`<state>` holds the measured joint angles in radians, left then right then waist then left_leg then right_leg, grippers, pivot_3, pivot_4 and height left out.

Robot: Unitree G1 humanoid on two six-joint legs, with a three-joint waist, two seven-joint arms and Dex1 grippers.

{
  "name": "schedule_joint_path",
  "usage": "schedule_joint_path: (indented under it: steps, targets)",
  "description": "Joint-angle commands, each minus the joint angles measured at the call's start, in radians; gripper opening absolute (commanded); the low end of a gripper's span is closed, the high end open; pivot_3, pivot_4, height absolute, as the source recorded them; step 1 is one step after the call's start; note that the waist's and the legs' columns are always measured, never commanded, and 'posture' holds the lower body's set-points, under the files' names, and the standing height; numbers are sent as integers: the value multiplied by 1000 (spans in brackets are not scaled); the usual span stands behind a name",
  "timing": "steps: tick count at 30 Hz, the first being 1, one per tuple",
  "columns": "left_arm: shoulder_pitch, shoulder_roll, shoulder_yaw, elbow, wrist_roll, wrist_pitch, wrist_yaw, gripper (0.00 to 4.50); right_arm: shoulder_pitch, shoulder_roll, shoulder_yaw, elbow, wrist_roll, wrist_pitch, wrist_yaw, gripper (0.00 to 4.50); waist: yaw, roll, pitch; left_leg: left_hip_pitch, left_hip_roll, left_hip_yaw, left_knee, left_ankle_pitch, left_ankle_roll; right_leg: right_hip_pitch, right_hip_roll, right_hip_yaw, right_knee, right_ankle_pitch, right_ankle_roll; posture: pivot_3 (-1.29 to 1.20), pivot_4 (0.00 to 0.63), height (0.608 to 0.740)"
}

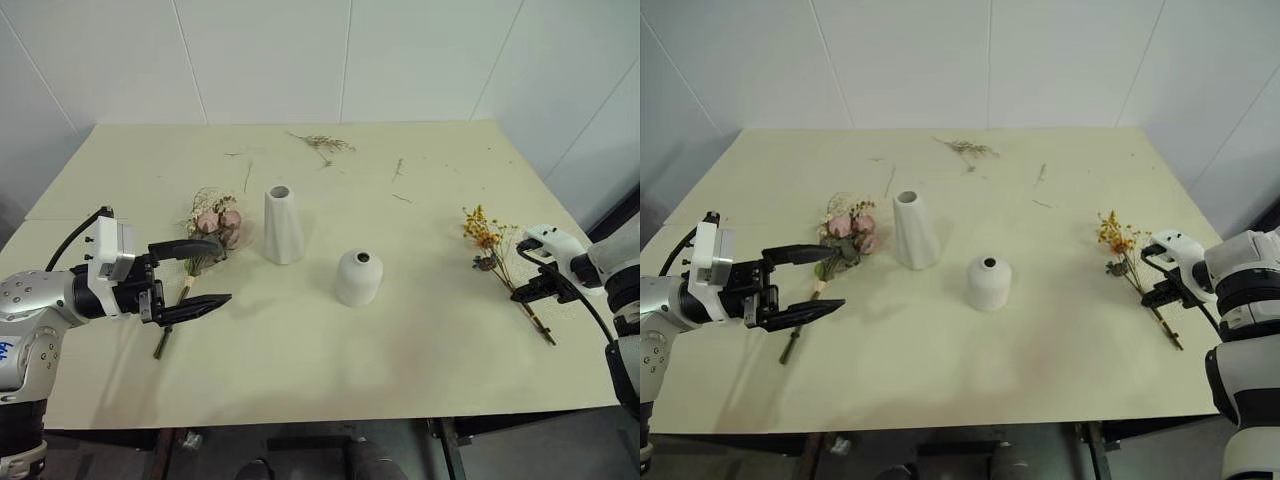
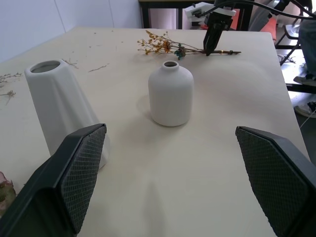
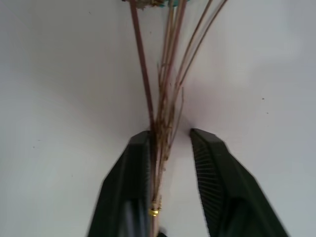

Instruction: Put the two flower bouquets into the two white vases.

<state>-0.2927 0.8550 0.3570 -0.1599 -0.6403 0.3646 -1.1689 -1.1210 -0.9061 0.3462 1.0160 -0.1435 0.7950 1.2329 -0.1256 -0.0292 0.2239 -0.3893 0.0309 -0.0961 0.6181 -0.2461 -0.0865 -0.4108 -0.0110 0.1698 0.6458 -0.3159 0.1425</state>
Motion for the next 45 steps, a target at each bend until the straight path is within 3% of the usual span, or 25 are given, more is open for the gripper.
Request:
schedule_joint_path:
  steps: [1,6,9,13,16,21,24,34,45]
  targets:
    - [-30,22,24,-35,-24,4,14,4500,25,15,-41,-15,22,-12,17,185,-3,0,0,0,0,0,0,0,0,0,0,0,0,0,0,0,150,740]
    - [-67,22,5,-17,-16,3,17,4500,54,15,-192,-61,103,-136,-47,20,-15,0,0,0,0,0,2,0,0,1,0,0,0,1,1,0,150,740]
    - [-112,26,-4,44,4,-22,0,4500,119,23,-427,-173,286,-325,-52,20,-16,0,0,0,0,0,3,0,0,1,0,0,1,1,1,0,150,740]
    - [-154,33,-15,125,26,-55,-23,4500,227,116,-666,-443,496,-346,-135,20,-15,1,0,0,0,-1,3,0,0,1,1,0,2,1,2,0,150,740]
    - [-193,36,-27,190,40,-76,-45,4500,313,233,-765,-726,641,-306,-228,20,-12,1,0,-1,0,-2,3,0,0,1,1,0,3,1,2,0,150,740]
    - [-264,37,-57,287,58,-102,-89,4500,373,428,-771,-1063,803,-281,-391,20,-9,1,0,-1,0,-4,4,0,0,0,1,-1,7,1,1,0,150,740]
    - [-310,36,-74,339,69,-112,-113,4500,395,489,-718,-1151,824,-295,-433,20,-7,1,0,-1,0,-4,5,0,-1,0,1,-2,7,0,1,0,150,740]
    - [-376,12,-107,397,85,-129,-134,4500,476,535,-558,-1161,814,-311,-426,20,11,1,0,-2,0,-4,4,0,-1,-1,1,-2,7,0,0,0,150,740]
    - [-331,2,-79,342,70,-123,-94,4500,489,558,-505,-1080,801,-366,-407,20,15,1,0,-1,0,-4,3,0,-1,-1,1,-2,7,0,0,0,150,740]
